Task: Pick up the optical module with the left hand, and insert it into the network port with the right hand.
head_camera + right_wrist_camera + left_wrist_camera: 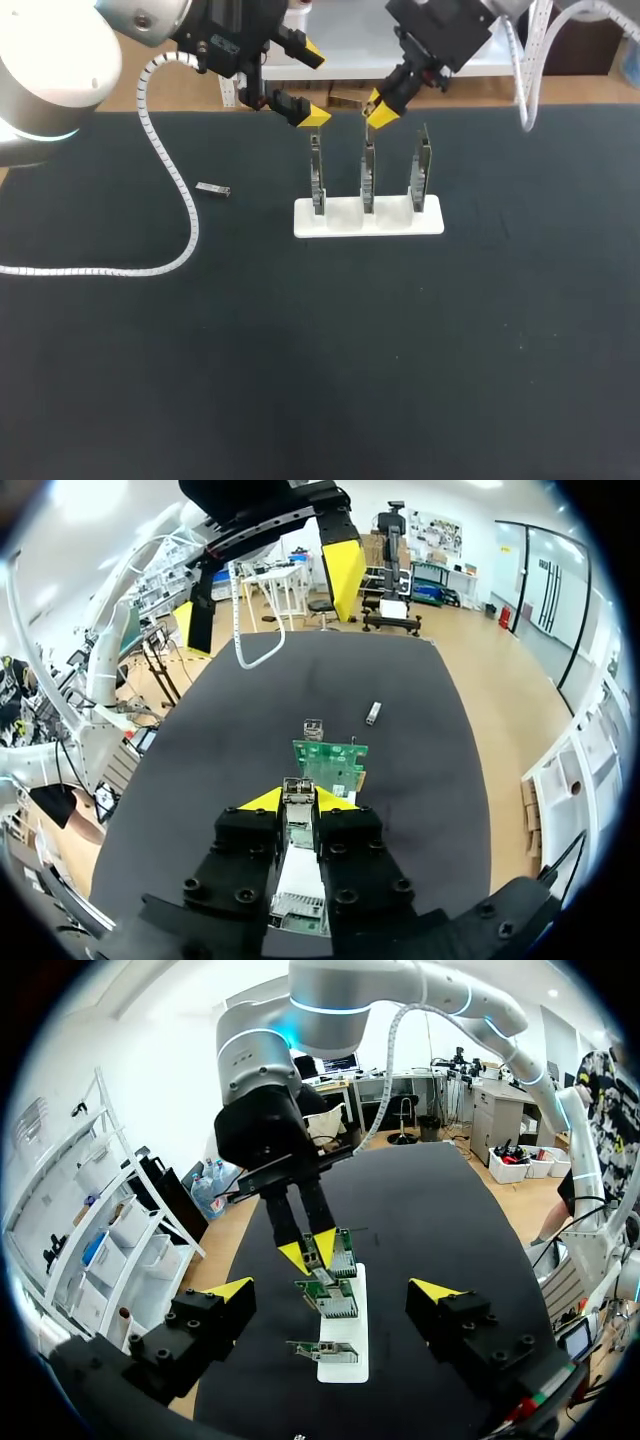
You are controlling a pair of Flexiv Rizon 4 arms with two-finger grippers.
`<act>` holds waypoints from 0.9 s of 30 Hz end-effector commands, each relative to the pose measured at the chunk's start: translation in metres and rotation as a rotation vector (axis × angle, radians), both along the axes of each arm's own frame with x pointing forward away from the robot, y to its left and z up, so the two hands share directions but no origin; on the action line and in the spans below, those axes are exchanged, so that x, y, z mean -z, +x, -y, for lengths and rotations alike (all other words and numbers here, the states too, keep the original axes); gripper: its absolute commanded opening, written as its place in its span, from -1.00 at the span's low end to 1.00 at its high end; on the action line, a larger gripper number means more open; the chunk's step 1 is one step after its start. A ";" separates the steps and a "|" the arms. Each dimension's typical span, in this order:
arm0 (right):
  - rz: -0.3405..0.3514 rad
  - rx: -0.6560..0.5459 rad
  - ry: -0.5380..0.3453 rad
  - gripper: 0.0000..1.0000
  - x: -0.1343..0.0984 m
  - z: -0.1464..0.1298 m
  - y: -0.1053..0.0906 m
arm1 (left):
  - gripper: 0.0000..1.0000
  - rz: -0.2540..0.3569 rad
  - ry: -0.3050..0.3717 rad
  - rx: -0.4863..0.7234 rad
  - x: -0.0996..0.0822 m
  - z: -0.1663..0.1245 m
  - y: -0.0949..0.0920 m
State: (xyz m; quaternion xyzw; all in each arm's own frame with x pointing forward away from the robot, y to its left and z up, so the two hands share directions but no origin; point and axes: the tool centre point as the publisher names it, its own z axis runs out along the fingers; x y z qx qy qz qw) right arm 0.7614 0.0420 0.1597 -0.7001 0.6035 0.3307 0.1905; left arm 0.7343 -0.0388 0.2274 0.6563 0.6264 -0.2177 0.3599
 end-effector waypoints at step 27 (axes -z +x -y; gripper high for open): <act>0.121 0.146 -0.086 -1.00 -0.012 -0.003 -0.022 | 1.00 -0.005 0.009 0.000 -0.001 0.001 0.002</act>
